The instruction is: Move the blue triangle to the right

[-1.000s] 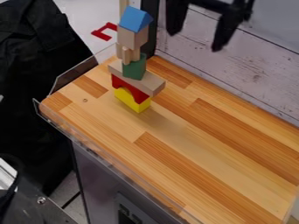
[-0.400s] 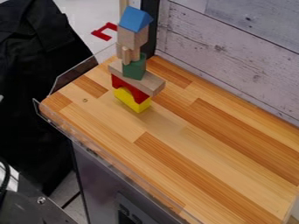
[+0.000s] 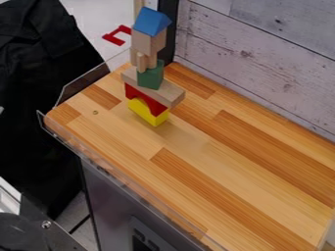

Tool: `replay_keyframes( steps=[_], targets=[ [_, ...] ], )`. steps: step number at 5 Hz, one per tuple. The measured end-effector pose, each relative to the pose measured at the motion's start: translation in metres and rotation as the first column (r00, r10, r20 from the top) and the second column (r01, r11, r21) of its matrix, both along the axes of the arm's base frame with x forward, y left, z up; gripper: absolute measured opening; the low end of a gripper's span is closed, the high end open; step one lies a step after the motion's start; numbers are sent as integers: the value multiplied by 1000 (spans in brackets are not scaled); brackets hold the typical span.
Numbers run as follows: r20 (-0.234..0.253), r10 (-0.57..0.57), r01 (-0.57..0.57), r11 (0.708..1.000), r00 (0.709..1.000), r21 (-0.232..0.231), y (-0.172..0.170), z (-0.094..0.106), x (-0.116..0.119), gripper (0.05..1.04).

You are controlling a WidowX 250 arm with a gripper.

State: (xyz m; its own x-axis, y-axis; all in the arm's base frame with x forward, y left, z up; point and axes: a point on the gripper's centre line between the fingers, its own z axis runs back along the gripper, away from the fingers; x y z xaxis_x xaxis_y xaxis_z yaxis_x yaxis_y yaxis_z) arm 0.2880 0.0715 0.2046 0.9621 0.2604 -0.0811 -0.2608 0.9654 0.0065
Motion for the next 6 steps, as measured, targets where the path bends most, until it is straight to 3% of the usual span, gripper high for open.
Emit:
replay_keyframes(
  steps=[5, 6],
  targets=[
    [-105, -48, 42, 998, 993, -57, -9, -27, 1, 1000],
    [-147, -50, 39, 996, 988, -77, -11, -35, -2, 1000]
  ],
)
